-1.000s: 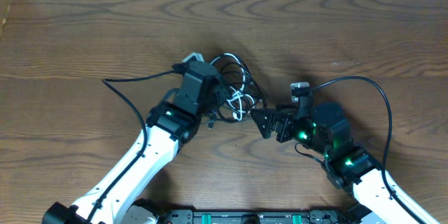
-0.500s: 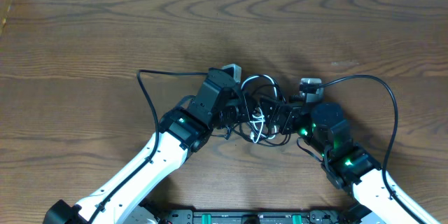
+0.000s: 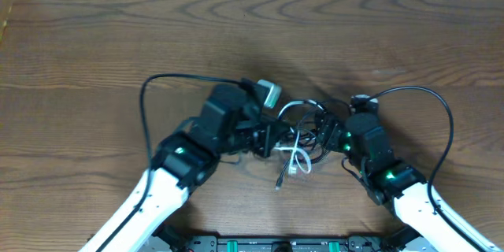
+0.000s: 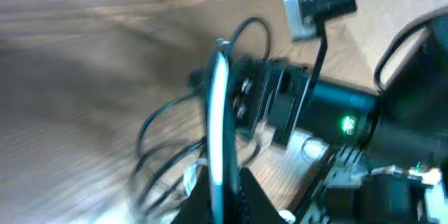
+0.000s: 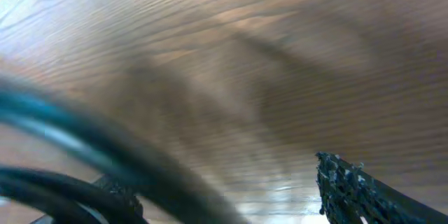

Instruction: Untangle cables

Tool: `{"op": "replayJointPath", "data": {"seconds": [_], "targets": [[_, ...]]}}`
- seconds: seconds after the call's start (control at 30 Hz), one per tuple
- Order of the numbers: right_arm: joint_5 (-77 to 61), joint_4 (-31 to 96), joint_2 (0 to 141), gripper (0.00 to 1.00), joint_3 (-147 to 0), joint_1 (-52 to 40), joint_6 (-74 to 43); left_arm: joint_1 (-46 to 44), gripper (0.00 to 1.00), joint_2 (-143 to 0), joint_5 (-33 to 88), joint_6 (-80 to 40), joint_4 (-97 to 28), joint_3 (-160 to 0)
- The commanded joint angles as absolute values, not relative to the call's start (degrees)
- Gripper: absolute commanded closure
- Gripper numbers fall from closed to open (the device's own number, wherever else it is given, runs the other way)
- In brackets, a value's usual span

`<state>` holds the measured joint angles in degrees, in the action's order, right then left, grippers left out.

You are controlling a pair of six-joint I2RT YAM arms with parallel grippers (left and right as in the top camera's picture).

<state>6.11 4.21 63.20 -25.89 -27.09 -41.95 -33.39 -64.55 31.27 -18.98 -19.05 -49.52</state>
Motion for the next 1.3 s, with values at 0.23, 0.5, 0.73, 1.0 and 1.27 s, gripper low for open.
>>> {"op": "replayJointPath", "data": {"seconds": [0.23, 0.5, 0.73, 1.0, 1.27], "targets": [[4.1, 5.7, 63.1, 0.18, -25.9, -18.0, -39.0, -16.8, 0.92, -56.5, 22.0, -15.7, -20.7, -50.5], [-0.7, 1.5, 62.4, 0.05, -25.9, -18.0, -31.9, -14.3, 0.92, -61.1, 54.3, -3.1, -15.2, -50.5], [-18.1, -5.8, 57.3, 0.15, -25.9, -18.0, -30.6, -14.3, 0.92, -70.6, 48.2, -8.0, -16.8, -50.5], [-40.3, -8.5, 55.0, 0.84, -25.9, -18.1, -30.6, -14.3, 0.92, -76.5, 27.1, -27.3, -7.7, -50.5], [-38.2, -6.3, 55.1, 0.23, -25.9, -18.1, -40.4, -18.3, 0.92, -76.4, 21.7, -40.0, -3.0, -50.5]]}}
